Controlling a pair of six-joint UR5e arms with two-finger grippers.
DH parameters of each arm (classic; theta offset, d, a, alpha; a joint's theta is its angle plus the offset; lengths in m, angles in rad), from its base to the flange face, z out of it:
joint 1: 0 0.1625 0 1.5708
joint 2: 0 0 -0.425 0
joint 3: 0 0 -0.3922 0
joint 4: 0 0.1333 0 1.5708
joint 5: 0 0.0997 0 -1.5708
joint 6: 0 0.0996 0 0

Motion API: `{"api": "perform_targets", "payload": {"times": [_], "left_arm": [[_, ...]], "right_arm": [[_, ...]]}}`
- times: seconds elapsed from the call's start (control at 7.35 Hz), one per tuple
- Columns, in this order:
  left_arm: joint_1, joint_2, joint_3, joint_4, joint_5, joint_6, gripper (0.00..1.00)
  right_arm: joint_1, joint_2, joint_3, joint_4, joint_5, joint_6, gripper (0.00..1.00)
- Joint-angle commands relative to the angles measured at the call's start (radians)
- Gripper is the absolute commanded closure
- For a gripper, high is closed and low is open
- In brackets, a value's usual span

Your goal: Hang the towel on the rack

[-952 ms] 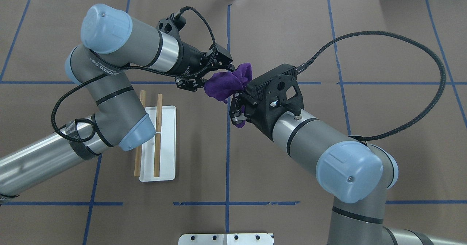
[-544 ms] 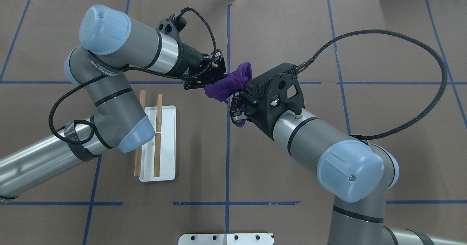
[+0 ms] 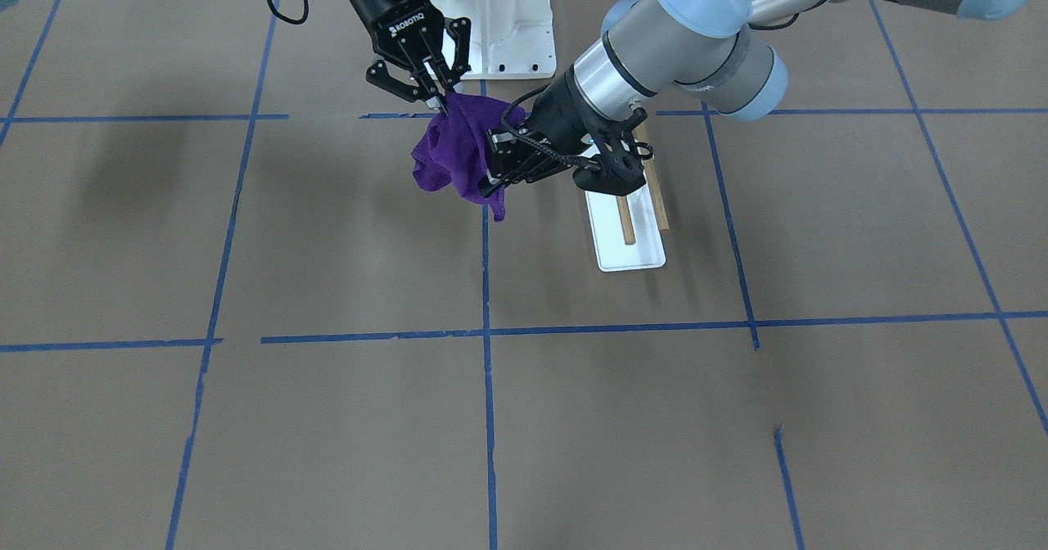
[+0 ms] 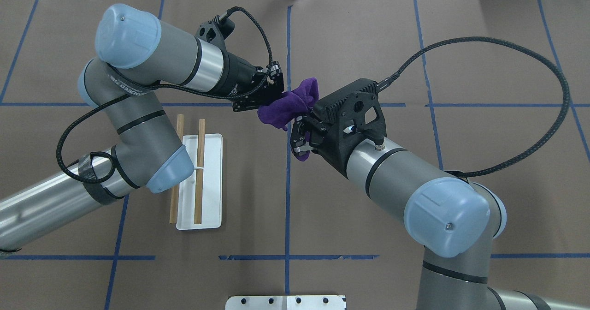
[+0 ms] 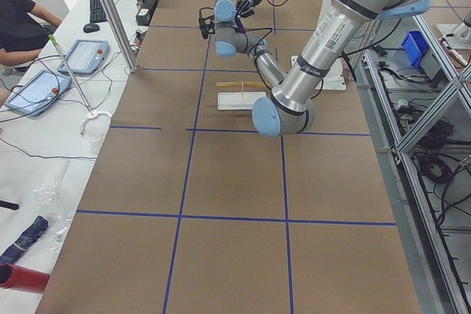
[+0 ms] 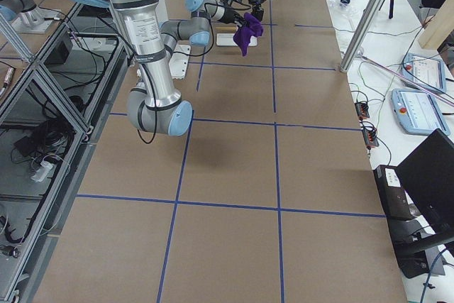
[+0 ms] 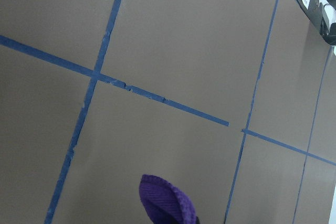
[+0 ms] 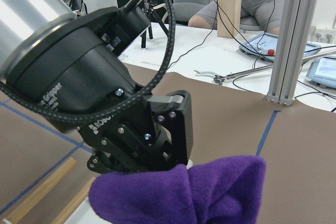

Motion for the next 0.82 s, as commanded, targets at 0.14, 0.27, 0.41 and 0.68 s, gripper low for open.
{"api": "perform_targets", "payload": {"times": [0.14, 0.27, 0.41, 0.68], "left_arm": [[-0.021, 0.001, -0.017, 0.001, 0.000, -0.001, 1.00], [-0.024, -0.001, -0.020, 0.004, -0.001, -0.001, 1.00], [-0.024, -0.001, -0.034, 0.007, 0.000, -0.002, 1.00], [-0.026, 0.007, -0.075, 0.012, 0.005, -0.002, 1.00]], "right_arm": [[0.008, -0.131, 0.109, -0.017, 0.059, -0.004, 0.00], [0.008, -0.229, 0.183, -0.059, 0.075, -0.007, 0.00], [0.009, -0.354, 0.276, -0.079, 0.120, -0.007, 0.00], [0.110, -0.577, 0.376, -0.108, 0.325, -0.007, 0.00]]}}
